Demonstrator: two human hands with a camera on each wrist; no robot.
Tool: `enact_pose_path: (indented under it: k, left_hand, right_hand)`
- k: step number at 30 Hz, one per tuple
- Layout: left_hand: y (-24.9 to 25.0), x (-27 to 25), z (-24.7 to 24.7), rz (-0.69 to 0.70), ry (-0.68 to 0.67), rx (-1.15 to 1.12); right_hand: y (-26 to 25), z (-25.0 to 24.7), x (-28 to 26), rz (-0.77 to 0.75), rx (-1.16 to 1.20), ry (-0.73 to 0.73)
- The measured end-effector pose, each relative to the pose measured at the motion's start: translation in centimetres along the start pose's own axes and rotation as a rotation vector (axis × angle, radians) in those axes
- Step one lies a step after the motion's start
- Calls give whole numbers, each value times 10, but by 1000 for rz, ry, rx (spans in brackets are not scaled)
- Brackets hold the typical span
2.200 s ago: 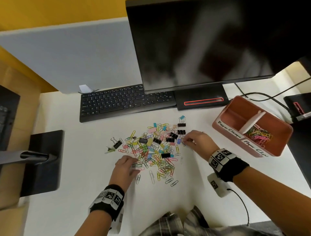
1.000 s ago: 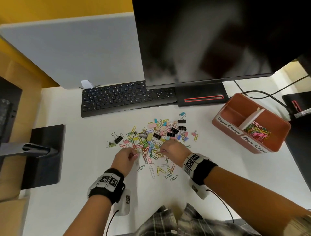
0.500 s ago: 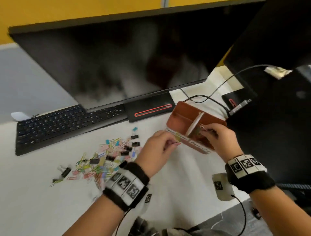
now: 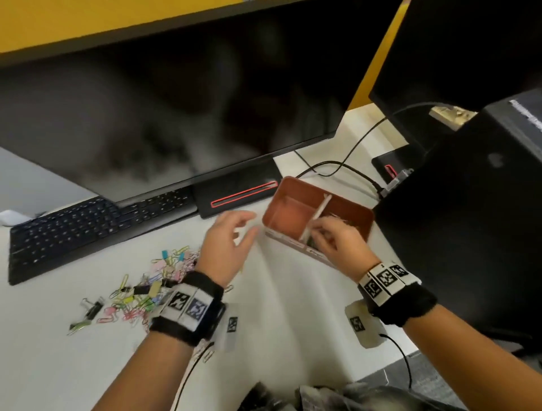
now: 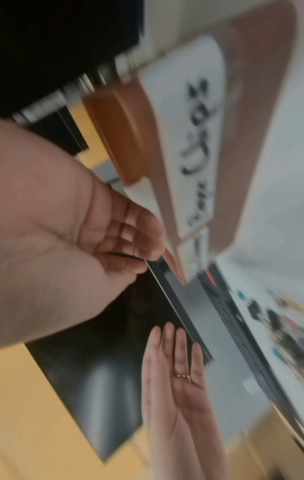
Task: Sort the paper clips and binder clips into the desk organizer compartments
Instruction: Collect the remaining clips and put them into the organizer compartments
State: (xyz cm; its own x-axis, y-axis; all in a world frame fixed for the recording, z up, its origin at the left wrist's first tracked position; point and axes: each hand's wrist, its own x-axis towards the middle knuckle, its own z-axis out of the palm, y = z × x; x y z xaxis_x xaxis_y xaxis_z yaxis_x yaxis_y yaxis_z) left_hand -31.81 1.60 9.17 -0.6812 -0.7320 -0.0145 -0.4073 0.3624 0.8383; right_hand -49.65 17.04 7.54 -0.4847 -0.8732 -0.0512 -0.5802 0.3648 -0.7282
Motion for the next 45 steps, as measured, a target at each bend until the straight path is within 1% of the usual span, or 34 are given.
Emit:
enact_pose_path:
  k: [2,3,5,7,9,11,13,15,18,20,27,31,35,38,42,45]
  left_hand:
    - [-38,-28,-35,-100,74,87]
    - [-58,-46,-51,-146,96,144]
    - [-97,-84,-76,-247,122,235]
    - [-129,-126,-91,-373,106,300]
    - [-151,-167,-98,-483,60,367]
    - [-165,-197,-99,-558,29,382]
    - [-174,-214,-99,-597,14,346]
    - [-180,-220,-98,-607,8,310]
    - [-187,-216,-97,-586,50,280]
    - [-190,-209,-99,-580,53,275]
    - [-203,-180,-104,-425,-4,245]
    - [-212,-172,-104,-351,-19,198]
    - [-210,-165,-102,-350,-10,201]
    - [-212,-163,-100,-300,3,218]
    - [-217,-155,-102,-286,-53,200]
    - [-220,-151,-104,-278,-84,247]
  right_hand:
    - [-9,28,-5,-128,1,-147]
    - [-14,44,-7,-154,-12,-253]
    - [-24,76,-12,-163,-71,-482]
    - [-32,105,-18,-170,-164,-672]
    - [-40,130,-23,-195,-257,-790]
    - [-51,150,-29,-202,-315,-845]
    - [-62,167,-33,-206,-313,-845]
    - [-72,180,-35,-184,-293,-803]
    - [-83,199,-33,-131,-261,-716]
    - [-89,210,-31,-116,-247,-663]
    - [-105,238,-25,-48,-170,-468]
    - [-116,243,-20,28,-200,-444]
    - [-123,242,-17,117,-185,-412]
    - [-122,239,-19,162,-181,-417]
    - [-119,232,-23,191,-163,-402]
    - [-119,222,-25,206,-117,-382]
